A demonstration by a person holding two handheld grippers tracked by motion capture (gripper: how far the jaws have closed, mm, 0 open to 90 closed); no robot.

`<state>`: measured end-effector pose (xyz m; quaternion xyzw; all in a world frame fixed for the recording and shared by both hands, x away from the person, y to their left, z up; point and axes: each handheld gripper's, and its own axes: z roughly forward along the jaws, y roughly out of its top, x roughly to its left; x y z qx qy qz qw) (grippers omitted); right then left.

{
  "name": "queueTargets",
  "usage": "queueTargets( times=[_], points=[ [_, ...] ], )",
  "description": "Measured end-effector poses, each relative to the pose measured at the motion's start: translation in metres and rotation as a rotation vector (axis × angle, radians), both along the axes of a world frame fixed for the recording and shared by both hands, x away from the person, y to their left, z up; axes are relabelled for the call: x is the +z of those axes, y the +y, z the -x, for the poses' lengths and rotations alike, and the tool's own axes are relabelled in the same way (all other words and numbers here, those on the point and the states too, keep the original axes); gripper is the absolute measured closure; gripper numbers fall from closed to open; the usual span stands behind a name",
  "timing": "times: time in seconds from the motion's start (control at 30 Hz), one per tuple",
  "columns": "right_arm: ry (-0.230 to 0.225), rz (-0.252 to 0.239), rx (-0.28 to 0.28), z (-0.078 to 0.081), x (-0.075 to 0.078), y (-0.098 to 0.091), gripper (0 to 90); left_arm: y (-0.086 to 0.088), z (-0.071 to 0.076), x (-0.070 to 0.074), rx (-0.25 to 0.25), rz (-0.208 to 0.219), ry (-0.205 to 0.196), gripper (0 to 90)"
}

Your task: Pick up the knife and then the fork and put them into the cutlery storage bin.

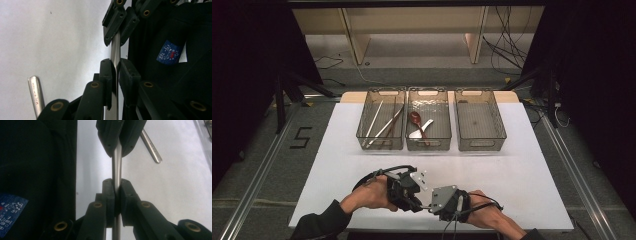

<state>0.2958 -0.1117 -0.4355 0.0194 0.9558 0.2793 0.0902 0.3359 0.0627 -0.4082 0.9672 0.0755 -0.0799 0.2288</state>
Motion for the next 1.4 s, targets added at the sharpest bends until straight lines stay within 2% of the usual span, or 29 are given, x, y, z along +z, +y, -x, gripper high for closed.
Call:
queueTargets(
  times=[0.03, 0.07, 0.1, 0.13, 0.27, 0.33, 0.4, 0.47, 0.63, 0.67, 1.0, 1.1, 1.27, 1.4],
  points=[
    [-0.01, 0.005, 0.0, -0.001, 0.0, 0.0, 84.5, 0.001, 0.0, 0.002, 0.007, 0.004, -0.004, 76.4],
    [0.001, 0.017, -0.004, 0.0, -0.001, 0.0, 84.5, 0.002, -0.001, 0.003, 0.018, 0.014, -0.011, 73.9],
    [-0.013, 0.022, -0.008, 0.0, -0.002, 0.0, 84.5, 0.003, -0.001, 0.006, 0.03, 0.025, -0.02, 70.1],
    [0.001, 0.036, -0.012, 0.0, -0.003, -0.001, 84.5, 0.004, -0.002, 0.008, 0.036, 0.031, -0.032, 66.4],
    [0.002, 0.038, -0.034, -0.003, -0.002, -0.003, 84.5, 0.009, -0.004, 0.013, 0.068, 0.039, -0.067, 52.0],
    [-0.006, 0.046, -0.045, -0.005, -0.001, -0.005, 84.5, 0.011, -0.006, 0.016, 0.12, 0.065, -0.092, 43.9],
    [-0.005, 0.047, -0.055, -0.006, -0.001, -0.007, 84.5, 0.014, -0.008, 0.018, 0.146, 0.086, -0.126, 38.2],
    [-0.017, 0.048, -0.069, -0.008, 0.0, -0.009, 84.5, 0.016, -0.011, 0.02, 0.185, 0.113, -0.141, 33.6],
    [-0.013, 0.069, -0.101, -0.013, 0.0, -0.016, 84.4, 0.025, -0.017, 0.024, 0.228, 0.136, -0.163, 28.7],
    [-0.027, 0.068, -0.113, -0.015, -0.001, -0.018, 84.4, 0.027, -0.018, 0.024, 0.245, 0.148, -0.173, 28.2],
    [-0.023, 0.104, -0.21, -0.028, -0.001, -0.032, 84.4, 0.056, -0.029, 0.029, 0.361, 0.236, -0.195, 22.9],
    [-0.041, 0.113, -0.247, -0.033, -0.001, -0.038, 84.4, 0.066, -0.03, 0.029, 0.393, 0.261, -0.205, 22.5],
    [-0.052, 0.131, -0.302, -0.041, -0.002, -0.048, 84.4, 0.077, -0.03, 0.026, 0.435, 0.279, -0.208, 22.3],
    [-0.055, 0.119, -0.344, -0.047, 0.0, -0.055, 84.4, 0.082, -0.029, 0.021, 0.455, 0.275, -0.209, 21.7]
  ],
)
